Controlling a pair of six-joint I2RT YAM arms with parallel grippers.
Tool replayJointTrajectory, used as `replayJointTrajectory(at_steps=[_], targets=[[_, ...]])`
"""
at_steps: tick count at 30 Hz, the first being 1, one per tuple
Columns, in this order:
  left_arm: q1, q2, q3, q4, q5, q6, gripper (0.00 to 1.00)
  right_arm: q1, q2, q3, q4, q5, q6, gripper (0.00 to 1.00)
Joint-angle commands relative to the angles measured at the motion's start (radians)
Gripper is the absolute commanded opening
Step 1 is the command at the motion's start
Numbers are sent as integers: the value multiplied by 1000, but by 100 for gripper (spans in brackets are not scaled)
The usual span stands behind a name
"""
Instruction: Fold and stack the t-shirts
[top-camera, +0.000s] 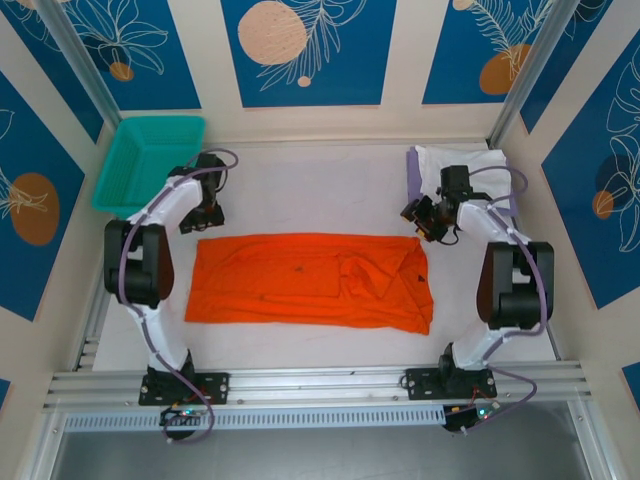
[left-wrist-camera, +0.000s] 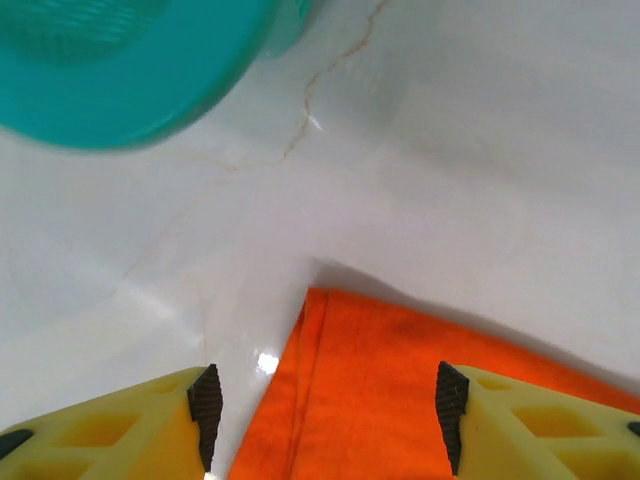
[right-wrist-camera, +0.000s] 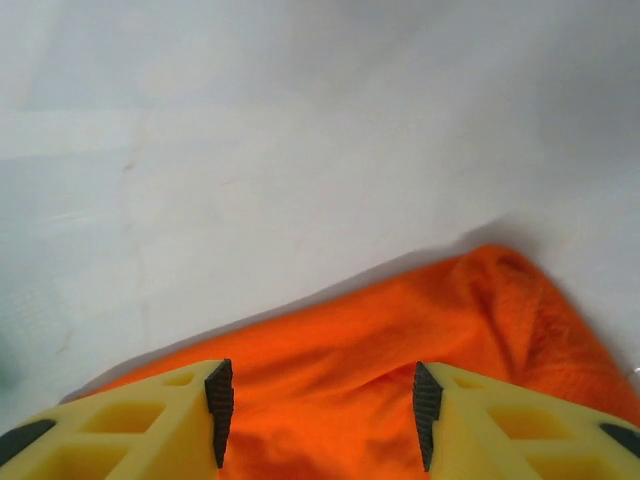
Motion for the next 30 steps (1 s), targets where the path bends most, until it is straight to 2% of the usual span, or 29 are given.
replayJointTrajectory(at_steps=[1, 5, 9, 12, 19, 22, 30], targets=[[21, -39, -77, -31, 167, -41, 60, 41, -86, -46, -20, -8, -13, 54], [55, -66, -183, -5, 277, -60, 62, 129, -146, -98, -90, -44, 16, 55], [99, -116, -292, 39, 329, -66, 63, 246, -182, -148, -148, -35, 42, 55], [111, -135, -322, 44, 322, -74, 63, 307, -218, -203, -168, -5, 70, 55], [115, -134, -329, 35, 329, -134, 64, 331, -252, -305, -161, -56, 108, 55], [115, -123, -318, 55, 343, -144, 59, 355, -242, -321, -121, -70, 114, 55], [121, -72, -298, 40, 309, -159, 55, 385, -187, -339, -78, -78, 120, 53]])
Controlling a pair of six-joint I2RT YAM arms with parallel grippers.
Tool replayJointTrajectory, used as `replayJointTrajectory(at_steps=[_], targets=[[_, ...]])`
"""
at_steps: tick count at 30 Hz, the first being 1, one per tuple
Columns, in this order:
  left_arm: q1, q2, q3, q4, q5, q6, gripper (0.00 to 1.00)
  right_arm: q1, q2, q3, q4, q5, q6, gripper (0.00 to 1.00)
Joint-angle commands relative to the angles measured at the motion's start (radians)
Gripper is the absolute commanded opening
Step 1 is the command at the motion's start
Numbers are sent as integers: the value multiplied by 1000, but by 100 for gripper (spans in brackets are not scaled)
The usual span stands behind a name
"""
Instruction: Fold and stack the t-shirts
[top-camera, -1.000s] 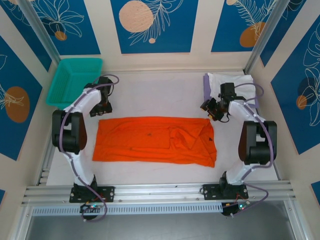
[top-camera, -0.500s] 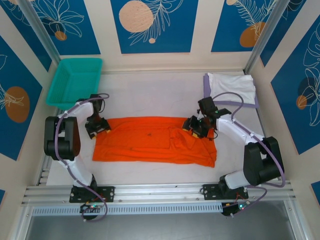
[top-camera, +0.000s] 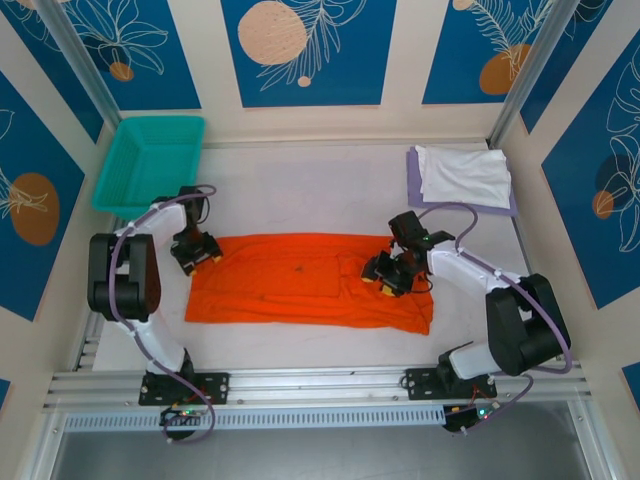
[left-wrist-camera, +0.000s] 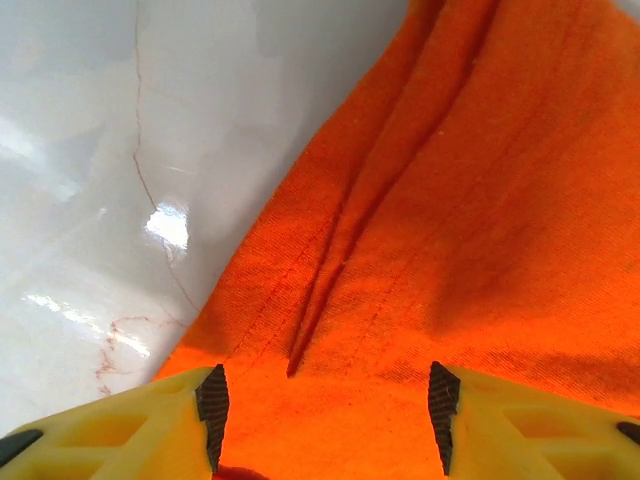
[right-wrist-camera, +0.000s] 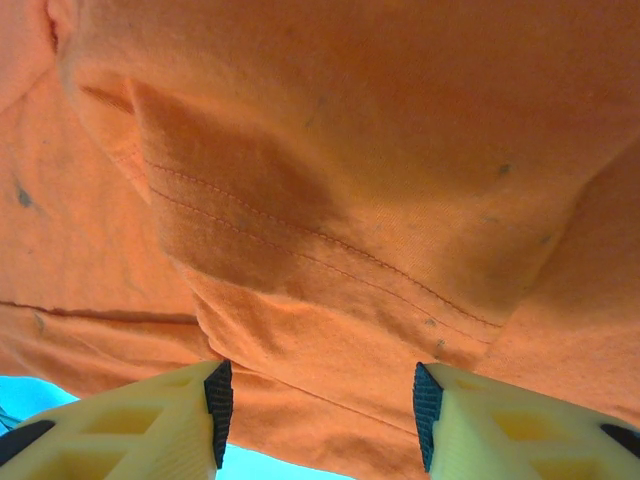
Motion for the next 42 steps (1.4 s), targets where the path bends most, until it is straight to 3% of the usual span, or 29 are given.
replayJointTrajectory(at_steps=[1, 5, 10, 15, 22, 42], targets=[[12, 18, 20, -11, -5, -26, 54, 8, 25, -14, 17, -27, 13, 53], [13, 41, 37, -9, 8, -29, 41, 9, 48, -9, 21, -27, 9, 50], [14, 56, 51, -9, 7, -27, 38, 7, 67, -10, 24, -23, 4, 48], [13, 61, 47, -8, 0, -23, 29, 7, 74, -18, 20, -13, -3, 46], [13, 68, 56, -15, -19, -8, 0, -23, 91, -46, 35, -5, 8, 44], [13, 32, 86, 24, -227, 236, 0, -114, 196, -49, 8, -29, 80, 39]])
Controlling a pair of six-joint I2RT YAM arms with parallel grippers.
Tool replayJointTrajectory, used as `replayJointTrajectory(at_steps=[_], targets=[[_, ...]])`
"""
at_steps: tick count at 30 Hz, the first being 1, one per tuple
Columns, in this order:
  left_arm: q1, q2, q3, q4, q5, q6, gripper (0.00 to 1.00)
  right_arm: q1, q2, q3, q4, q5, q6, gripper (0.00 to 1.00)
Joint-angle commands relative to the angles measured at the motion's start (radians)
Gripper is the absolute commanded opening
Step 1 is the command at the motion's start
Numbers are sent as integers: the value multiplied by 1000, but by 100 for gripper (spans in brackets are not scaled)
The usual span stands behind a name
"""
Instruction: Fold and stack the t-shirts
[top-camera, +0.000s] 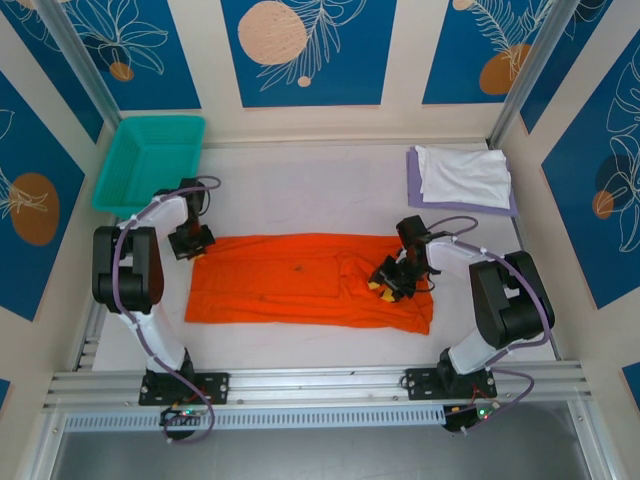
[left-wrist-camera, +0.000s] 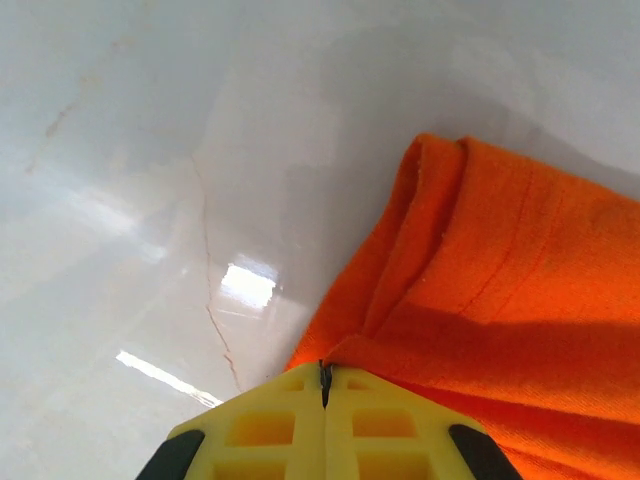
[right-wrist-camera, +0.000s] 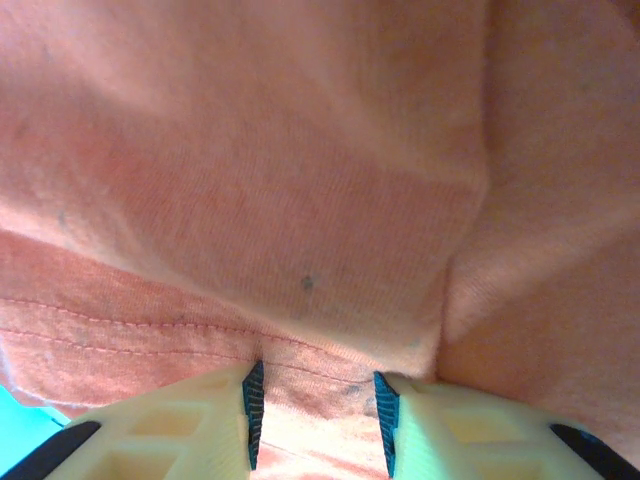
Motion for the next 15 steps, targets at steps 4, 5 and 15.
replayJointTrajectory(at_steps=[4, 5, 15], targets=[[6, -61, 7, 35, -54, 84, 0, -36, 30, -37, -13, 44, 53, 38], [3, -70, 12, 39, -62, 93, 0, -44, 28, -41, -10, 37, 57, 37], [-2, -17, -6, 34, -152, 117, 0, -89, 8, -40, -14, 17, 81, 34]])
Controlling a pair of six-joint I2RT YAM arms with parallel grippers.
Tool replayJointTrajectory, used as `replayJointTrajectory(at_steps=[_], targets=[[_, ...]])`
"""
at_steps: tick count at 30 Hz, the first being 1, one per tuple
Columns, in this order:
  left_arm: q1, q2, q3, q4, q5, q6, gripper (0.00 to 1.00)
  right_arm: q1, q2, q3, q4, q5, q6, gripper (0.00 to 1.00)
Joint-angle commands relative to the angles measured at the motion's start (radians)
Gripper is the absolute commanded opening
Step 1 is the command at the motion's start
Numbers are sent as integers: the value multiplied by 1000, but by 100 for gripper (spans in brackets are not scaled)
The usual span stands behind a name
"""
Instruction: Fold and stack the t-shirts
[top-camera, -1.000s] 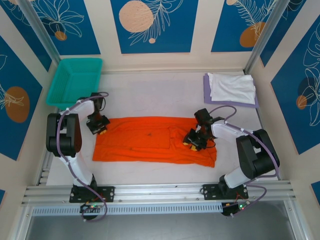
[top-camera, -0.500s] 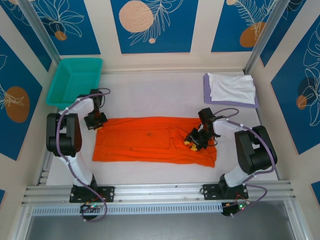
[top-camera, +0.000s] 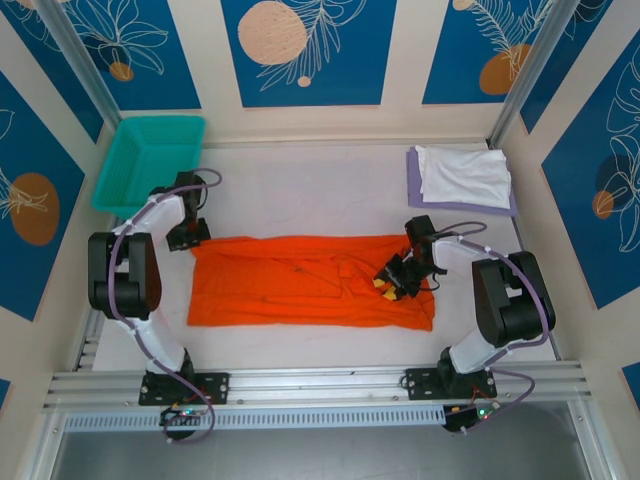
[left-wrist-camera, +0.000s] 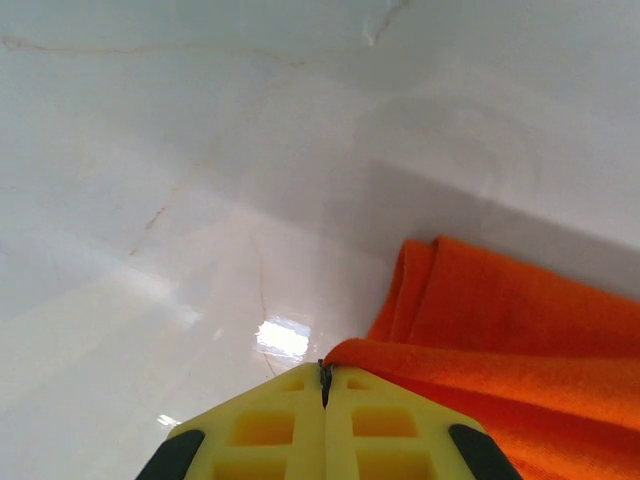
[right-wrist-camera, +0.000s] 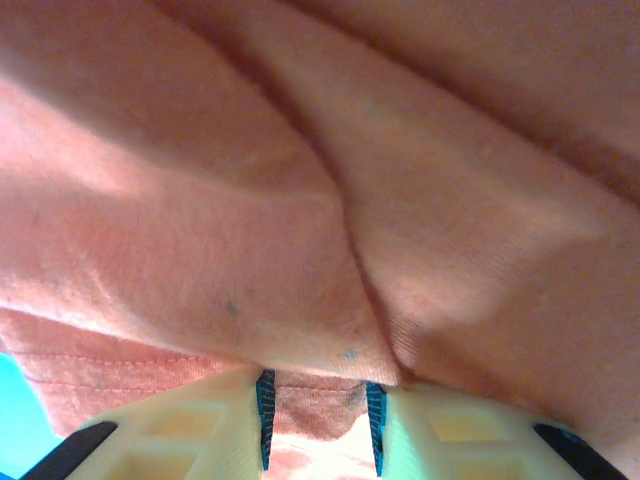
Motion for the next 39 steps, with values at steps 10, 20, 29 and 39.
replayJointTrajectory(at_steps=[10, 20, 29, 39], targets=[[-9, 35, 19, -70, -50, -9, 47, -49, -47, -17, -39, 37, -10, 45], [-5, -58, 40, -103, 252, -147, 63, -48, -104, 36, -54, 37, -37, 49], [16, -119, -120, -70, 427, -423, 72, -59, -75, 117, -52, 50, -77, 46], [31, -87, -168, 82, 422, -559, 45, -63, -7, 180, -34, 41, -99, 40]])
